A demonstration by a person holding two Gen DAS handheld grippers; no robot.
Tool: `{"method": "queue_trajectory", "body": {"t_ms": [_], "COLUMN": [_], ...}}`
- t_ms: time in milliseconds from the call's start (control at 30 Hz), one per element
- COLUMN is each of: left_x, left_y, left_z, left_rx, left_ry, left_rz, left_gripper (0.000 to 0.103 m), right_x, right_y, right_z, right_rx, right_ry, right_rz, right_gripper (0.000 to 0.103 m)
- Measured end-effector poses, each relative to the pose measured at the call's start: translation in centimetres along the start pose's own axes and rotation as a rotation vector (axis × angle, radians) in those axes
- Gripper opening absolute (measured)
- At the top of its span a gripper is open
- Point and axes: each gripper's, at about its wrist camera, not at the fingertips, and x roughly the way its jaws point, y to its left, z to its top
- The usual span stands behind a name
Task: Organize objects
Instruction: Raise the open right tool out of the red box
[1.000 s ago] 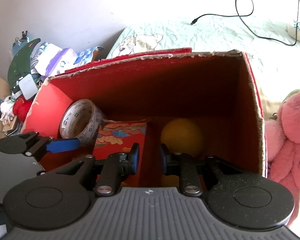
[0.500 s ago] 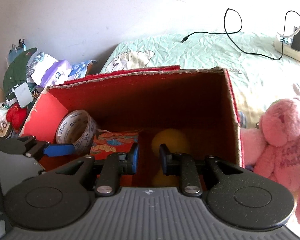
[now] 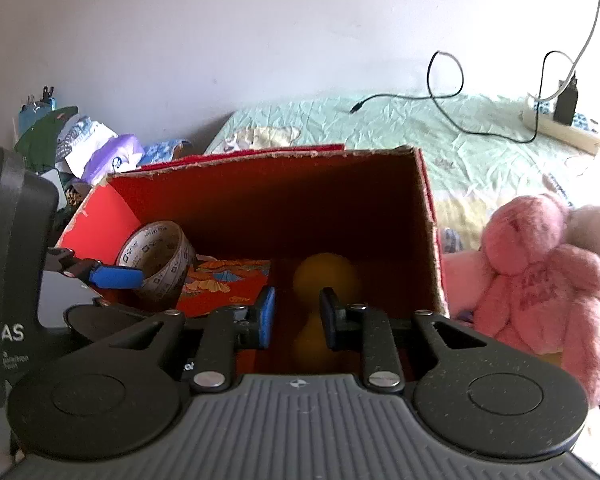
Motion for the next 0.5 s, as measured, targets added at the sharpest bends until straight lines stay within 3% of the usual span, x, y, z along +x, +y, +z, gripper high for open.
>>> {"method": "queue_trajectory", "body": {"t_ms": [100,167,500], "left_x": [-1.0,-1.6,-5.2], "left_y": [0.1,0.3,-1.0], "left_z": [-0.1,-0.3,-1.1], "left_rx": [-0.002,-0.004,-0.014], "left_ry": [-0.021,-0.033,-0.091], "left_rz": [0.012,0.023,0.019], "left_gripper": [0.086,0.086,0.087], "right_x": [-0.8,-1.2,-3.5], "right_y": [0.0,-0.1,-0.1], "right_z": [-0.3,-0.5,-0.9], "right_rx": [0.012,0.025,0.036], "right_ry": [-0.029,-0.050,-0.101], "right_rz": [-0.013,-0.033,-0.033], "right_gripper": [0.034,0.045,0.045]}}
